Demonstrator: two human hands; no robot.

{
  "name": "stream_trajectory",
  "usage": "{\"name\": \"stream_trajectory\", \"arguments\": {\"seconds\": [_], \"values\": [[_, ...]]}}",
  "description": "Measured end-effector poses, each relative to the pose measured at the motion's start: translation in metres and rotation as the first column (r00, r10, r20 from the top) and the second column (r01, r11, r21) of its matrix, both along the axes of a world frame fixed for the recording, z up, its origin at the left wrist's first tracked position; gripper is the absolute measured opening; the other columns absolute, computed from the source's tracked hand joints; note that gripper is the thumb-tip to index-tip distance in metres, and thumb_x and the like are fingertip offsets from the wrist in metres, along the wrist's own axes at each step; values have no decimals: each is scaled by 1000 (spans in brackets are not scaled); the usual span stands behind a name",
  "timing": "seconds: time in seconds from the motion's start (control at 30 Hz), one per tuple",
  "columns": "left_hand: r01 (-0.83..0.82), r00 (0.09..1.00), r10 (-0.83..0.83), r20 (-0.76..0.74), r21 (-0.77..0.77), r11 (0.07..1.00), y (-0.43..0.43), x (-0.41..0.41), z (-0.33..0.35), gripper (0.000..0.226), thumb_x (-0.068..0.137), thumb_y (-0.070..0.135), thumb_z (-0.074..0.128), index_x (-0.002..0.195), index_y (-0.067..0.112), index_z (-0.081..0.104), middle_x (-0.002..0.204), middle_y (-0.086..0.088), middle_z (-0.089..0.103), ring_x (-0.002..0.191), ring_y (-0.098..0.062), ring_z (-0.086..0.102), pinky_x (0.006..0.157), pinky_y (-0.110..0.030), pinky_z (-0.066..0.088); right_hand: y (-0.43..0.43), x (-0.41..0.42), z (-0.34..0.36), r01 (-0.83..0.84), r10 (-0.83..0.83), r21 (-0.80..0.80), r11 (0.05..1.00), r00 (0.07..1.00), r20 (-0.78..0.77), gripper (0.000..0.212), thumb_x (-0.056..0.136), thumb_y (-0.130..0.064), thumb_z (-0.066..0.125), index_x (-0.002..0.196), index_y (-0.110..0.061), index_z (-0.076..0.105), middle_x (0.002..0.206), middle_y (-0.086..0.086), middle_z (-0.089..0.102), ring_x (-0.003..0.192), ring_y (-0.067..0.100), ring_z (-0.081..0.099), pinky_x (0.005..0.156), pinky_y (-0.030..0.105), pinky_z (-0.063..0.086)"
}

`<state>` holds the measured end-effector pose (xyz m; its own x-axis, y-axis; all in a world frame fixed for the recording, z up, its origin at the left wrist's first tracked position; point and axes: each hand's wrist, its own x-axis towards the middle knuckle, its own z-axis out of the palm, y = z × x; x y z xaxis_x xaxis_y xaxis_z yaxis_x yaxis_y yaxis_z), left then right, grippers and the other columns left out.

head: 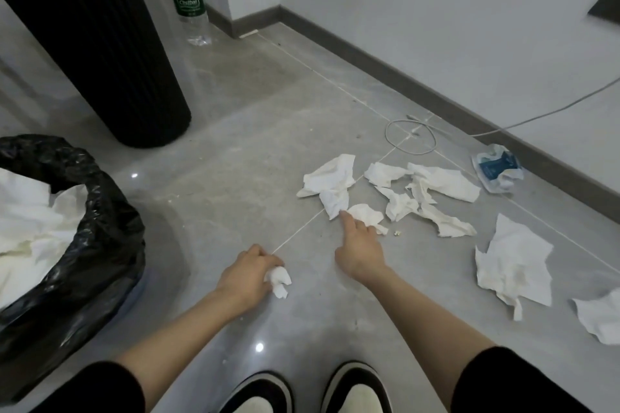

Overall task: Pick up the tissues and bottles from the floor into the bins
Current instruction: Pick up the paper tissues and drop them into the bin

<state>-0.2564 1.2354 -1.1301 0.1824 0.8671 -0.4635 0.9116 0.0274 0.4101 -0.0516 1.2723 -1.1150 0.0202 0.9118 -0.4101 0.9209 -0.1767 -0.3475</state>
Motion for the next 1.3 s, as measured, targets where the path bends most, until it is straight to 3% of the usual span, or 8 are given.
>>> {"name": "stream_trajectory", "arguments": {"seconds": [0.17, 0.27, 0.4, 0.53, 0.73, 0.97, 1.1, 1.3], "values": [[-55, 997, 52, 61, 53, 997, -5, 3, 0, 27, 86, 24, 56, 107, 39, 63, 100, 8, 45, 100, -12, 52, 80, -24, 40, 0, 1, -8, 65, -97, 206, 976, 984, 147, 55, 86, -10, 48, 139, -11, 33, 131, 13, 39, 121, 31, 34, 98, 36, 36], [-76, 993, 72, 96, 43, 996, -6, 3, -1, 25, 82, 31, 53, 101, 43, 64, 101, 11, 56, 95, -8, 53, 83, -26, 46, 4, 7, -9, 69, -121, 310, 948, 981, 151, 52, 85, -10, 50, 135, -12, 37, 138, 11, 33, 124, 30, 31, 97, 35, 36], [-124, 987, 117, 109, 59, 990, -5, 3, -5, 22, 86, 33, 49, 99, 40, 65, 95, 14, 63, 85, -2, 51, 72, -20, 43, 11, 20, -16, 68, -73, 142, 988, 997, 27, 58, 86, -7, 48, 141, -13, 30, 151, 6, 25, 136, 28, 24, 105, 37, 31], [-207, 969, 195, 155, 69, 976, -5, 10, -2, 17, 91, 22, 53, 96, 12, 66, 72, 6, 53, 66, -10, 47, 52, -15, 31, 1, 24, -30, 6, -12, 118, 993, 999, 46, 45, 88, -4, 45, 133, -12, 43, 141, 4, 35, 126, 27, 33, 96, 36, 40], [-354, 896, 337, 288, 8, 935, -7, 14, -1, 15, 91, 27, 56, 96, 17, 67, 86, 5, 66, 79, -12, 59, 67, -21, 44, -7, 25, -30, 0, -14, 164, 986, 996, 84, 22, 87, -3, 47, 106, -12, 52, 115, 4, 53, 105, 25, 48, 76, 34, 41], [-419, 839, 380, 389, 17, 908, -4, 20, 16, 15, 92, 22, 54, 98, 18, 67, 85, 8, 64, 78, -10, 59, 69, -21, 46, -16, 3, -18, 145, -108, 160, 976, 970, -216, 31, 85, -6, 48, 113, -10, 36, 95, 2, 53, 83, 25, 52, 65, 29, 36], [-517, 756, 436, 488, 35, 855, 3, 15, 37, 18, 91, 23, 55, 102, 15, 68, 81, 9, 64, 71, -10, 60, 74, -35, 54, -11, -29, -1, 267, -151, 170, 949, 854, -497, 36, 88, -10, 53, 123, -13, 42, 98, -3, 55, 82, 15, 54, 71, 25, 37], [-625, 685, 409, 603, 198, 755, 14, -10, 86, 22, 92, 24, 55, 109, 20, 68, 95, 6, 69, 71, -17, 63, 72, -37, 56, -1, -80, 44, 414, -224, -10, 910, 471, -853, 24, 86, -10, 62, 102, -26, 55, 102, 0, 63, 78, 7, 60, 68, 21, 48]]}}
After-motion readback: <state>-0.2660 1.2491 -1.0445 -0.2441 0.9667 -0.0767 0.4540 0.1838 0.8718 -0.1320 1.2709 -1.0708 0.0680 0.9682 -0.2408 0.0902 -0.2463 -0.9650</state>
